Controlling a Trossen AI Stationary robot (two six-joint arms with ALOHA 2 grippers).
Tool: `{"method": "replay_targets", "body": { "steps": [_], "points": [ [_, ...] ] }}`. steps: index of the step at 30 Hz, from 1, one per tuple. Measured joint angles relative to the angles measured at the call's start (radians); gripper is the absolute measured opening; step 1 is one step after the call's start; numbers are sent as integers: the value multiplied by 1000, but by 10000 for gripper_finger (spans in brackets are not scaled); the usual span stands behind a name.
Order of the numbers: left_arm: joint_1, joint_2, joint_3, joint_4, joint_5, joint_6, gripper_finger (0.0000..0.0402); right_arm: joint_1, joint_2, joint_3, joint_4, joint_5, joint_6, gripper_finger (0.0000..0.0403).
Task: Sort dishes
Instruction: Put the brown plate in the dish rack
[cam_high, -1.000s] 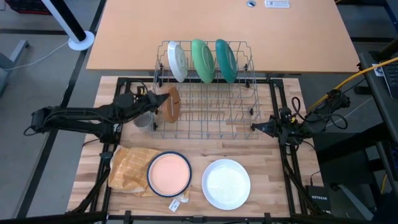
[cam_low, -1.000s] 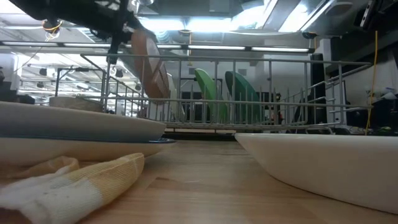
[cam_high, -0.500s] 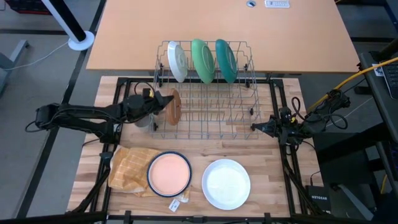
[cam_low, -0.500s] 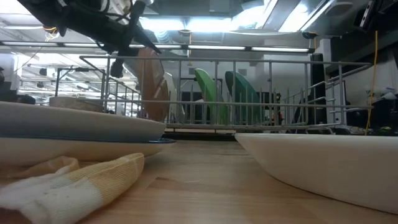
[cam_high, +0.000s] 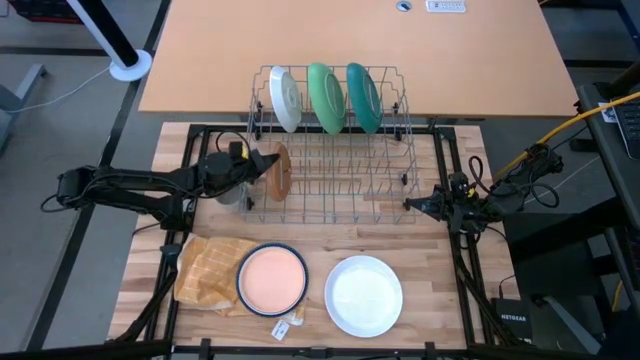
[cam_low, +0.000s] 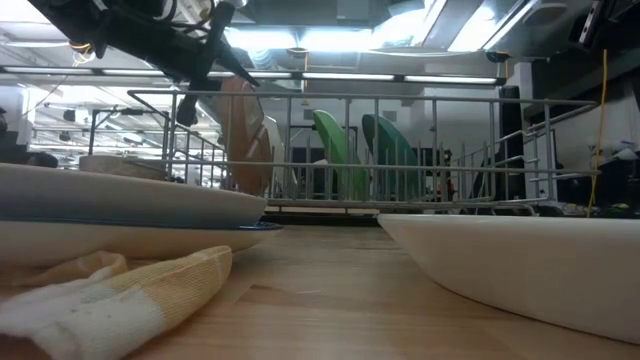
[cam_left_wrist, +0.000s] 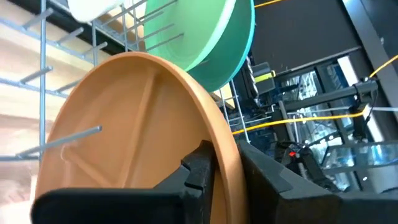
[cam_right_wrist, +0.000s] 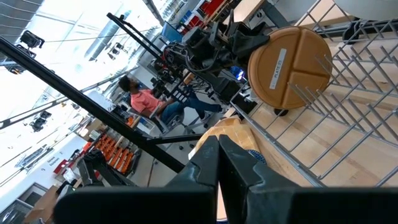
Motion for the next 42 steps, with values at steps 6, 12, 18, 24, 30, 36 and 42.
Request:
{"method": "replay_targets", "body": {
  "steps": [6,12,18,24,30,36,42],
  "points": [
    [0,0,0,-1,0,58,58,0,0,0,0,0,0,7],
    [0,0,0,-1,-1,110,59,0,0,0,0,0,0,7],
    [22,0,-1,-2,-3,136,59,0,0,0,0,-1,0,7],
    [37,0,-2,3,11,259,59,0,0,0,0,-1,0,7],
    [38,0,-2,-7,11,282,59,0,0,0,0,-1,0,7],
    [38,0,-2,-26,11,281,59,0,0,0,0,-1,0,7],
    [43,0,-2,-31,5,292,85,0,0,0,0,-1,0,7]
  ]
}}
